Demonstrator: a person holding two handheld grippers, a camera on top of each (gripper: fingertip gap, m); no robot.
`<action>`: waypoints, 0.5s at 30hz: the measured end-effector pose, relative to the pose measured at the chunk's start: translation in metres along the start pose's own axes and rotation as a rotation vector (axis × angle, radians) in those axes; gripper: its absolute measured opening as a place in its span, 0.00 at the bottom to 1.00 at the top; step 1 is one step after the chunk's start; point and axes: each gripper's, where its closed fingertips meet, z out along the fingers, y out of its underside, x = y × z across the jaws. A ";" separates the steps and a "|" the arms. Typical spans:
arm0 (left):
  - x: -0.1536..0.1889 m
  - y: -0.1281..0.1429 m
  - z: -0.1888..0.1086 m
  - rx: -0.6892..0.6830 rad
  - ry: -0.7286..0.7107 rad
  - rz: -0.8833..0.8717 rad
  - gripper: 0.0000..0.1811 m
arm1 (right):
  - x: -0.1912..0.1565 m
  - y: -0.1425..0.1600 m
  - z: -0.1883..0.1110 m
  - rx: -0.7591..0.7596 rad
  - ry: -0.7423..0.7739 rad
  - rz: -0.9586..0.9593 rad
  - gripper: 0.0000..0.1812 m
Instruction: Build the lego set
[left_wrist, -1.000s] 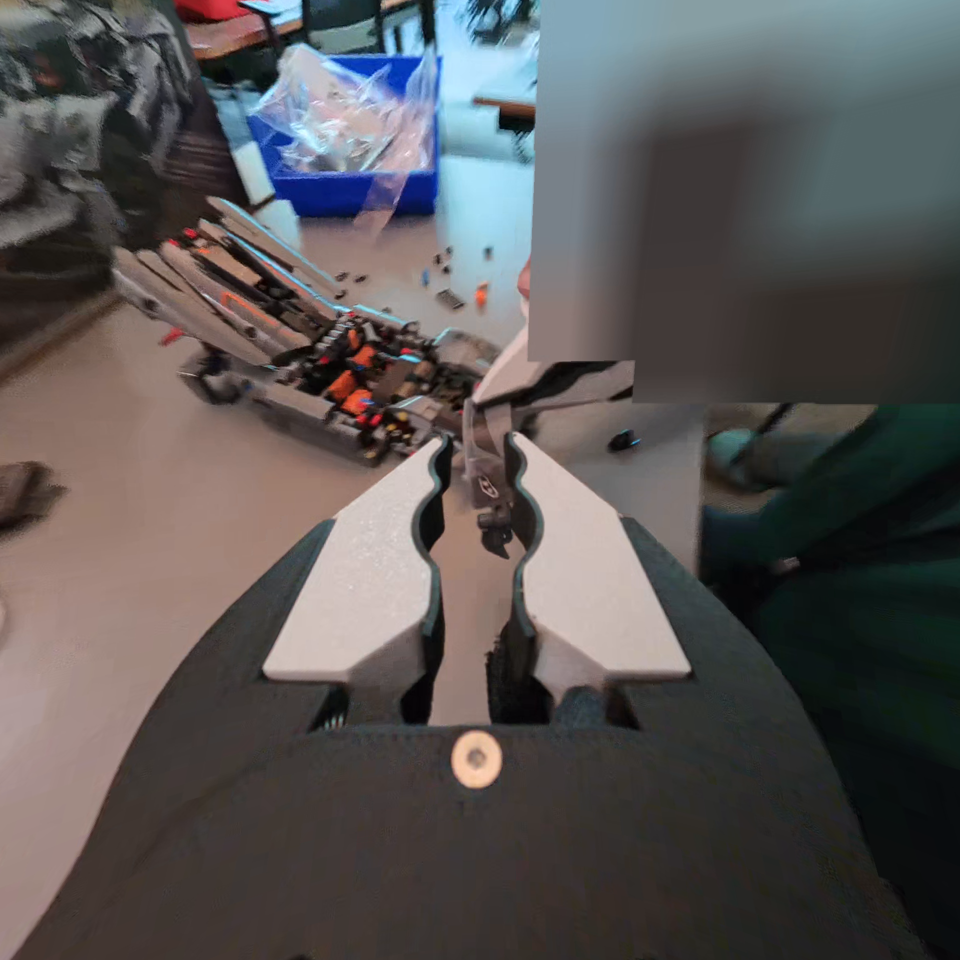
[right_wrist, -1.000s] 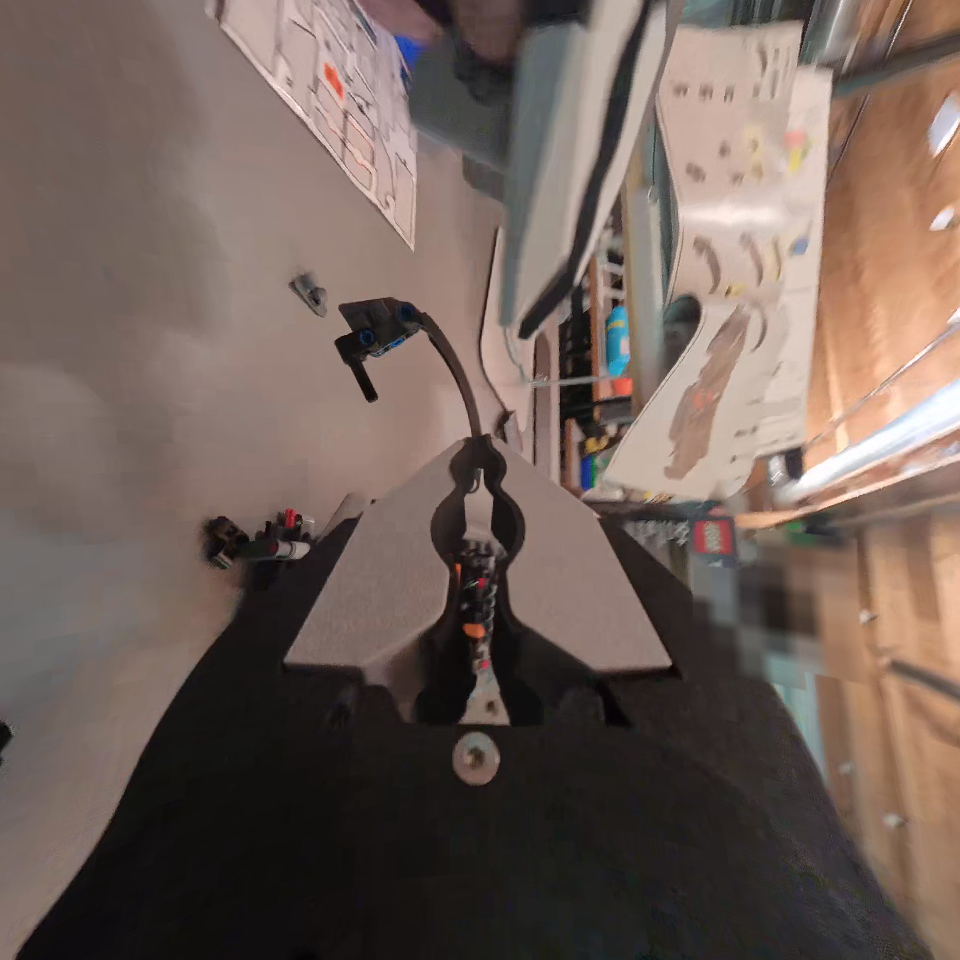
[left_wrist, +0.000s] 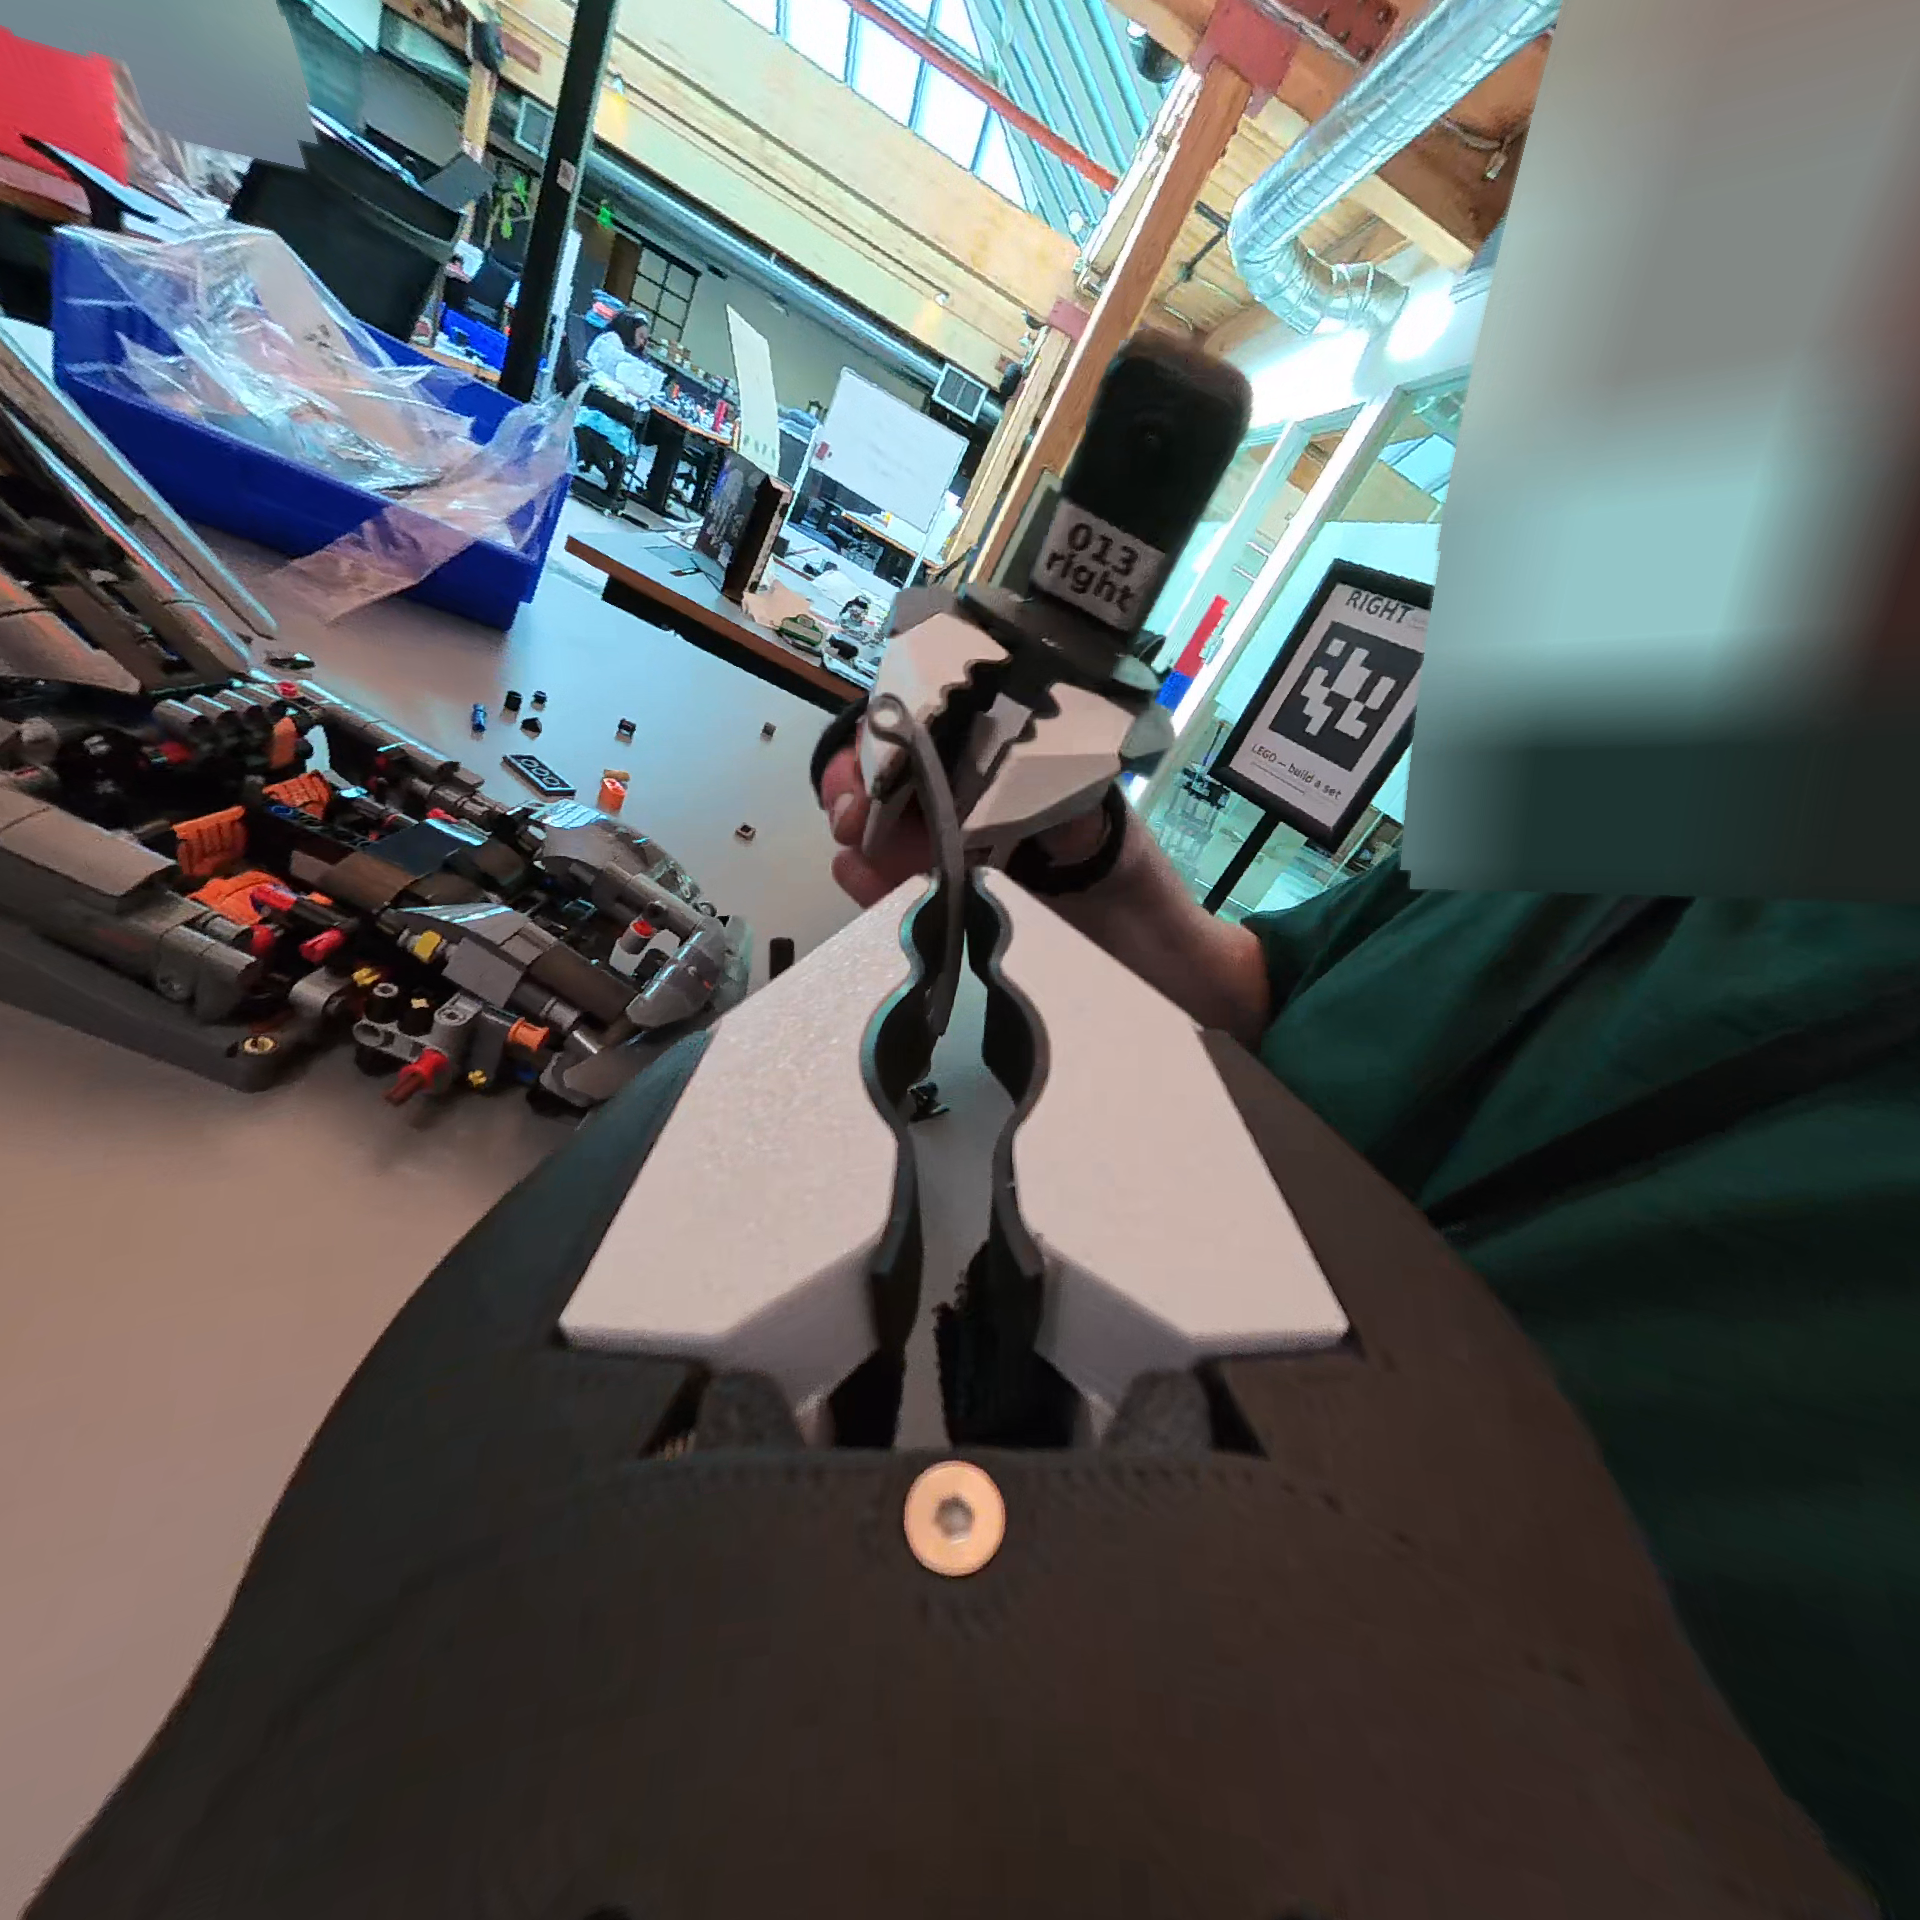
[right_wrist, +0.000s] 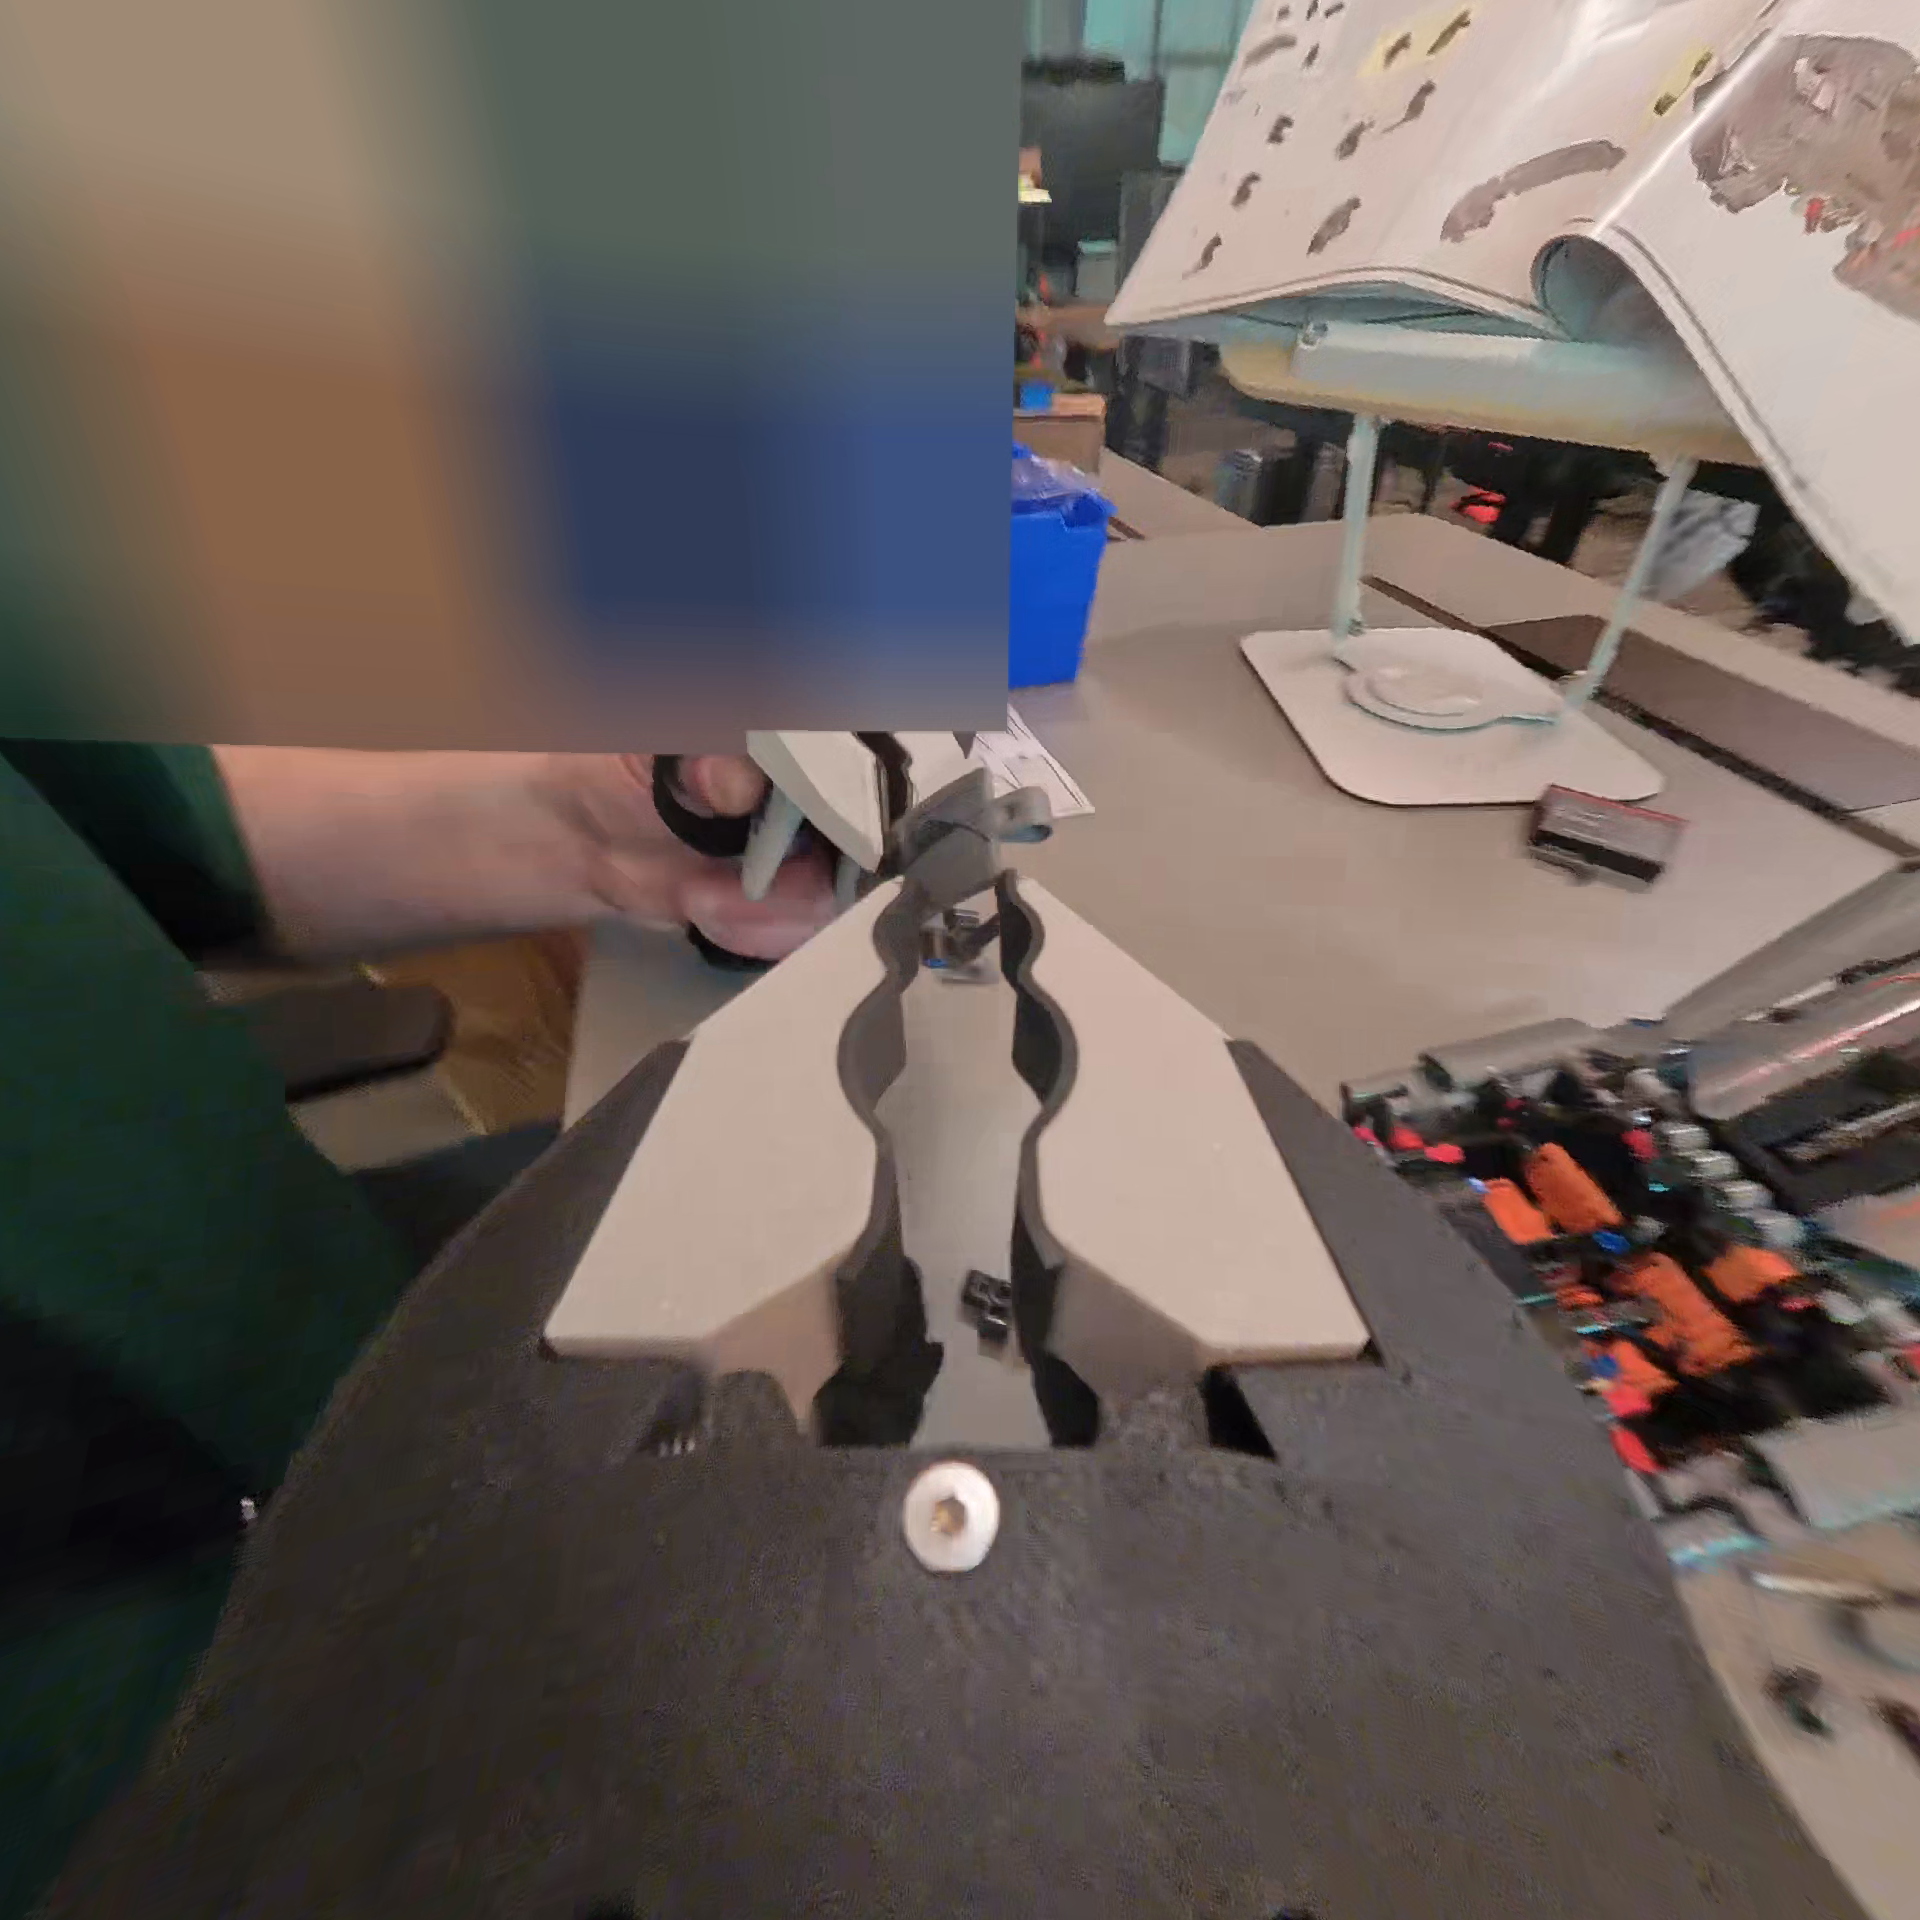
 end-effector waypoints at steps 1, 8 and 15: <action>0.001 0.001 0.000 -0.001 0.005 0.012 0.00 | -0.002 -0.001 0.000 0.014 -0.020 0.029 0.07; 0.002 0.007 0.002 -0.017 0.036 0.014 0.03 | -0.014 -0.003 -0.003 0.038 -0.131 0.142 0.01; -0.003 0.005 0.004 -0.063 -0.030 0.119 0.05 | -0.015 0.000 -0.004 0.045 -0.176 0.214 0.00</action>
